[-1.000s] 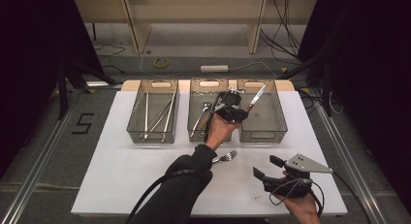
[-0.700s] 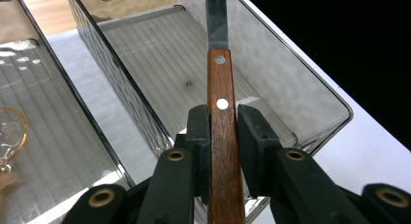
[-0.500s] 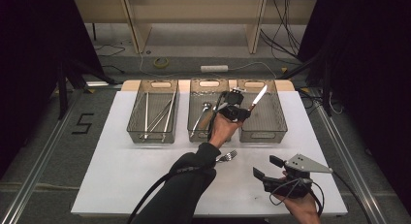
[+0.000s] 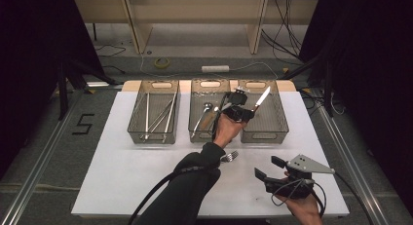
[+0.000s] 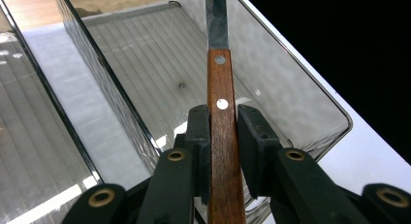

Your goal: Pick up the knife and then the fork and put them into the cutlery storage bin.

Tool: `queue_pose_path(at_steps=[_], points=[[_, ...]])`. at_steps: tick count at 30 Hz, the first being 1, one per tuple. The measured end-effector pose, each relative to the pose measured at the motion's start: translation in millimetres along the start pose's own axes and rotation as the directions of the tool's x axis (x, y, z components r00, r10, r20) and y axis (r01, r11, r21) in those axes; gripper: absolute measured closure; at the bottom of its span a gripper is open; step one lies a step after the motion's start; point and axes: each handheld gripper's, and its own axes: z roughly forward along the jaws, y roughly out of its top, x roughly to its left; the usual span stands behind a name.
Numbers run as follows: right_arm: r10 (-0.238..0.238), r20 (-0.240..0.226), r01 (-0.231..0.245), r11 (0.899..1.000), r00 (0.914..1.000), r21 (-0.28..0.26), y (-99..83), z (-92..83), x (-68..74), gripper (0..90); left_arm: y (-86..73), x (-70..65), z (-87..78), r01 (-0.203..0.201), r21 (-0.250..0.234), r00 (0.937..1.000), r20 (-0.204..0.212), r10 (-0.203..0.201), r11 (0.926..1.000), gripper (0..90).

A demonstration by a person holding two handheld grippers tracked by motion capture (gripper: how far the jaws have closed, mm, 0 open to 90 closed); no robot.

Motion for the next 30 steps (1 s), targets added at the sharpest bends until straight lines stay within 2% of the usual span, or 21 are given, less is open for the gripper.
queue_pose_path(at_steps=[7, 10, 11, 12, 13, 15, 18, 23, 28, 30], points=[[0.0, -0.001, 0.0, 1.0, 1.0, 0.0, -0.1, 0.1, -0.2, 24.9, 0.1, 0.6, 4.9, 0.025, 0.004, 0.9996, 0.012, -0.025, 0.9997, 75.1], [0.0, 0.0, 0.0, 1.0, 1.0, 0.0, -0.1, 0.3, -0.2, 25.0, 0.5, 0.2, 9.1, 0.033, 0.033, 0.9993, 0.015, -0.033, 0.9989, 74.3], [0.0, -0.001, 0.0, 1.0, 1.0, 0.001, -0.1, 0.3, -0.1, 24.9, 0.4, 0.5, 10.0, 0.043, 0.023, 0.9989, 0.016, -0.043, 0.9988, 72.5], [0.0, -0.001, 0.0, 1.0, 1.0, 0.001, -0.1, 0.3, 0.0, 24.9, 0.3, 1.2, 9.8, 0.049, 0.009, 0.9987, 0.017, -0.049, 0.9988, 64.3], [0.001, -0.002, -0.001, 1.0, 1.0, 0.003, -0.2, 0.2, 0.3, 24.9, 0.3, 1.8, 9.7, 0.052, 0.003, 0.9984, 0.021, -0.053, 0.9986, 60.5], [0.001, -0.003, -0.001, 1.0, 1.0, 0.003, -0.3, 0.3, 0.4, 24.9, 0.5, 1.4, 8.7, 0.038, 0.001, 0.9991, 0.02, -0.038, 0.9993, 52.5], [-0.001, -0.002, 0.001, 1.0, 1.0, 0.004, -0.4, 0.5, 0.0, 24.9, 2.2, 2.0, 3.3, 0.042, 0.008, 0.9985, 0.034, -0.042, 0.9991, 46.7], [0.0, -0.001, 0.0, 1.0, 1.0, 0.004, -0.4, 0.6, -0.2, 24.9, 5.4, 2.6, -12.4, 0.022, 0.008, 0.998, 0.059, -0.022, 0.9997, 38.3], [0.002, 0.003, -0.002, 1.0, 1.0, 0.004, -0.4, 0.5, -0.3, 24.9, 4.2, 5.3, -33.2, -0.017, 0.022, 0.9948, 0.101, 0.014, 0.9996, 31.3], [0.004, 0.005, -0.004, 1.0, 1.0, 0.005, -0.4, 0.5, -0.5, 24.9, 1.7, 7.3, -42.5, -0.043, 0.035, 0.9942, 0.099, 0.04, 0.9985, 28.9]])
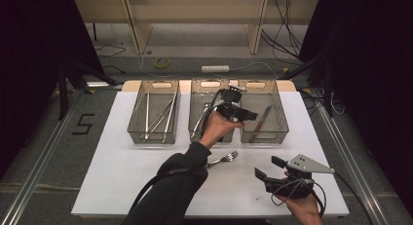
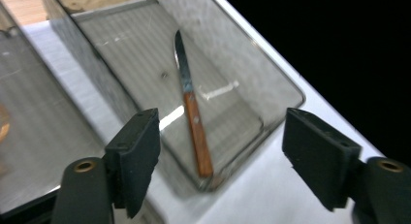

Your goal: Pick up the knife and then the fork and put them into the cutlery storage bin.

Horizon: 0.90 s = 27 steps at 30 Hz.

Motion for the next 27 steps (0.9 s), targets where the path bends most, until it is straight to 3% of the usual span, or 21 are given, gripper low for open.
queue_pose_path(at_steps=[3, 8, 12, 17, 27], points=[[-0.001, 0.002, 0.001, 1.0, 1.0, 0.001, -0.1, 0.2, -0.2, 24.9, -6.7, 4.6, -15.5, -0.035, 0.016, 0.999, 0.027, 0.034, 0.9993, 28.5], [0.001, 0.004, -0.001, 1.0, 1.0, 0.002, -0.3, 0.1, -0.9, 24.9, -21.8, 14.8, -37.2, -0.082, 0.049, 0.9966, 0.003, 0.082, 0.9954, 27.8], [0.0, 0.004, 0.0, 1.0, 1.0, 0.003, -0.3, 0.7, -1.0, 24.9, -35.4, 19.9, -53.0, -0.106, 0.057, 0.9942, 0.02, 0.105, 0.9927, 26.9], [0.005, 0.003, -0.005, 1.0, 1.0, 0.004, -0.3, 0.1, -1.7, 24.9, -50.9, 23.9, -68.2, -0.164, 0.091, 0.9858, -0.02, 0.167, 0.9822, 25.2], [0.003, 0.008, -0.004, 1.0, 1.0, 0.006, -0.9, 0.7, -2.3, 24.9, -90.9, 38.6, -93.7, -0.194, 0.09, 0.9807, -0.005, 0.196, 0.9768, 24.6]])
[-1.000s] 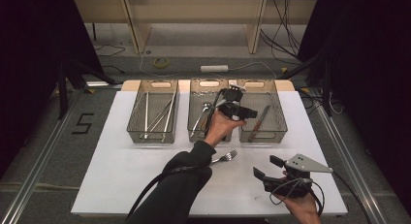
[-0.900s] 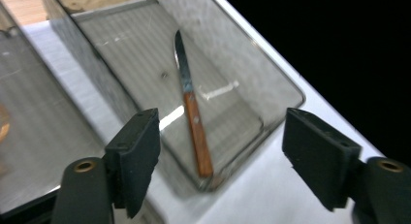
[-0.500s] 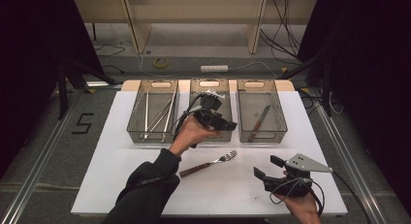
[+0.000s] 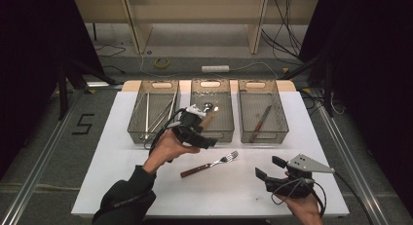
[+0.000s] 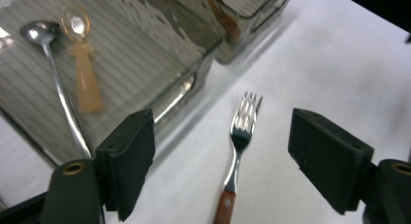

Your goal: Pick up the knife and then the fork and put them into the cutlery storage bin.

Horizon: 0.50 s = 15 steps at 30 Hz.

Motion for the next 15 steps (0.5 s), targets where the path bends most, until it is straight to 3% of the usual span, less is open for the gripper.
queue_pose_path(at_steps=[2, 4, 11, 15], points=[[-0.002, 0.001, 0.002, 1.0, 1.0, 0.001, 0.3, 0.0, 0.2, 24.9, -7.0, 0.7, -0.1, -0.022, 0.059, 0.9995, -0.023, 0.024, 0.998, 24.4], [-0.007, 0.002, 0.007, 1.0, 1.0, 0.003, 0.6, 0.7, 1.1, 24.9, -11.9, 0.5, -2.5, -0.035, 0.068, 0.9978, -0.054, 0.038, 0.9971, 24.9], [-0.015, -0.002, 0.015, 1.0, 0.9999, 0.007, 0.7, 1.4, 2.5, 24.9, -21.5, -1.7, -7.5, -0.061, 0.111, 0.9967, -0.047, 0.066, 0.992, 25.0], [-0.012, -0.001, 0.012, 1.0, 0.9999, 0.009, 0.4, 0.5, 2.0, 24.9, -26.9, -3.7, -5.9, -0.09, 0.165, 0.9941, -0.045, 0.099, 0.9821, 26.5]])
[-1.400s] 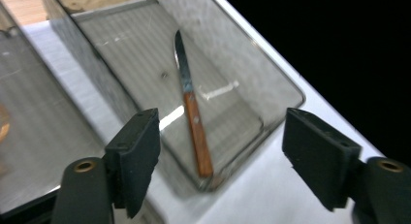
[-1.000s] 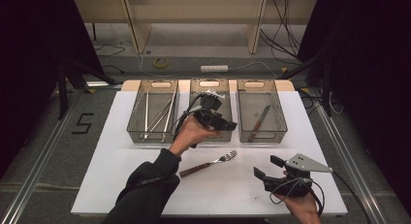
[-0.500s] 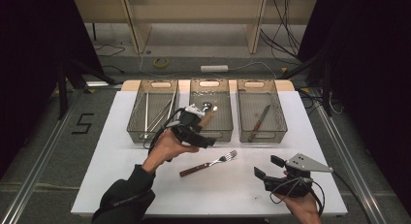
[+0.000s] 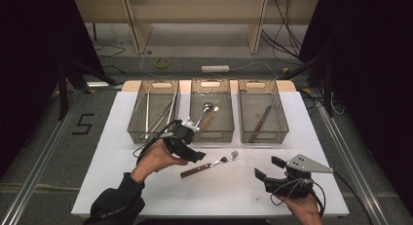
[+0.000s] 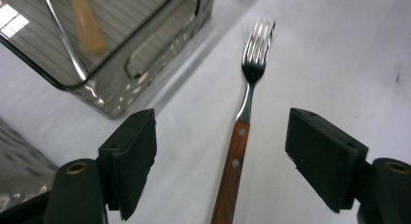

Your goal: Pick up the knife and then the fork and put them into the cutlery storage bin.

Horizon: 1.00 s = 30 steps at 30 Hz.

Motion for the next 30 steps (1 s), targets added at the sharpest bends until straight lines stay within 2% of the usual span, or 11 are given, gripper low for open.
queue_pose_path(at_steps=[2, 5, 10, 15, 16, 23, 30], points=[[-0.001, -0.002, 0.001, 1.0, 1.0, 0.0, 0.0, 0.4, -0.1, 24.9, -1.9, -0.9, 1.4, -0.024, 0.029, 0.9997, 0.003, 0.024, 0.9993, 26.6], [-0.006, -0.003, 0.006, 1.0, 1.0, 0.004, -0.2, 1.2, -0.1, 24.9, -4.6, -1.2, 2.7, -0.038, 0.064, 0.9993, 0.008, 0.037, 0.9972, 26.8], [-0.005, -0.002, 0.005, 1.0, 1.0, 0.005, -0.3, 1.2, 0.3, 24.9, -8.8, -2.0, 4.4, -0.046, 0.084, 0.999, 0.001, 0.046, 0.9955, 28.1], [-0.009, -0.003, 0.009, 1.0, 1.0, 0.009, -0.3, 2.0, 1.3, 24.9, -12.3, -2.3, 8.0, -0.069, 0.121, 0.9976, 0.004, 0.069, 0.9902, 29.3], [-0.01, -0.004, 0.01, 1.0, 0.9999, 0.009, -0.3, 1.9, 1.3, 24.9, -13.1, -3.3, 9.3, -0.063, 0.12, 0.998, 0.002, 0.063, 0.9907, 29.5], [-0.009, -0.003, 0.009, 1.0, 1.0, 0.006, -0.1, 1.5, 1.1, 24.9, -17.7, -5.4, 18.2, -0.101, 0.198, 0.9947, -0.001, 0.103, 0.975, 32.1], [-0.017, -0.003, 0.017, 1.0, 0.9999, 0.01, -0.5, 2.5, 1.3, 24.9, -20.5, -5.4, 23.6, -0.107, 0.232, 0.9941, 0.008, 0.108, 0.9669, 34.5]])
